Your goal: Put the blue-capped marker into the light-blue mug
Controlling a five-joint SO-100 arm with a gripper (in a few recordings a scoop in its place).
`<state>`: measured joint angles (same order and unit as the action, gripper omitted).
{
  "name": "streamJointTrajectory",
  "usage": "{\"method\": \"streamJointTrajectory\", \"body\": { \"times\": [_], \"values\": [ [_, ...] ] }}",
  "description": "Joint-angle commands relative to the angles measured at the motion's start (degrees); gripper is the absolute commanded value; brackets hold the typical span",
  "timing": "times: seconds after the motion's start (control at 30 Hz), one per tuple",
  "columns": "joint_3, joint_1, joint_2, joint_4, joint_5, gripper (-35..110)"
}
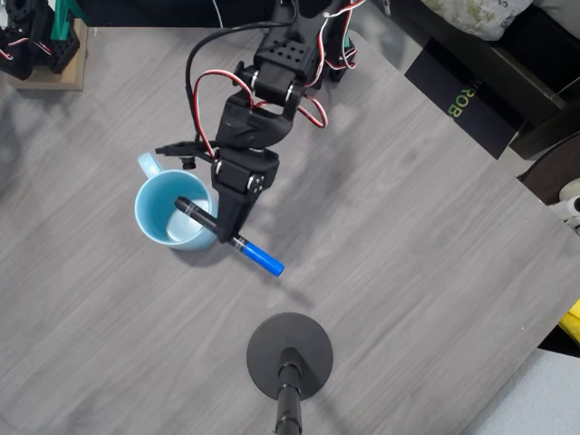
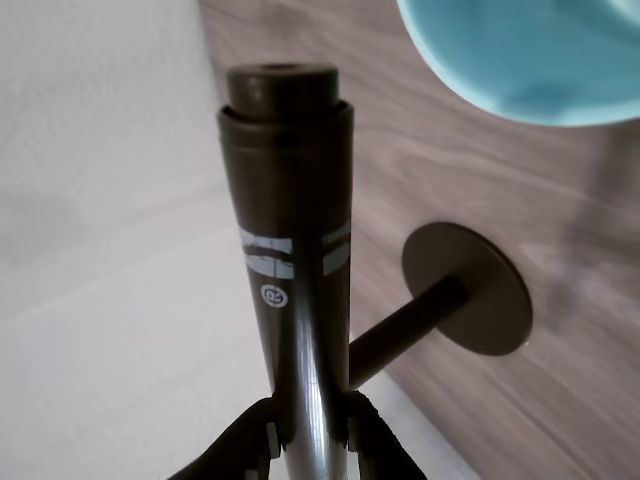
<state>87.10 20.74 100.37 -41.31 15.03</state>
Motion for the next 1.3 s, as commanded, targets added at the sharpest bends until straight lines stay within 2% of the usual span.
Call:
{"method": "streamJointTrajectory", "body": {
  "times": [0.0,0.27,0.5,1.17,1.27],
  "values": [
    [-0.35,0.62,-1.23,3.52,3.43,0],
    [3.60,0.44,-2.37,12.48,11.78,0],
    [10.37,0.70,0.44,20.65,14.68,0],
    [20.65,4.75,12.74,21.45,15.56,3],
    [21.88,5.63,12.66,22.59,17.05,9]
  ]
}}
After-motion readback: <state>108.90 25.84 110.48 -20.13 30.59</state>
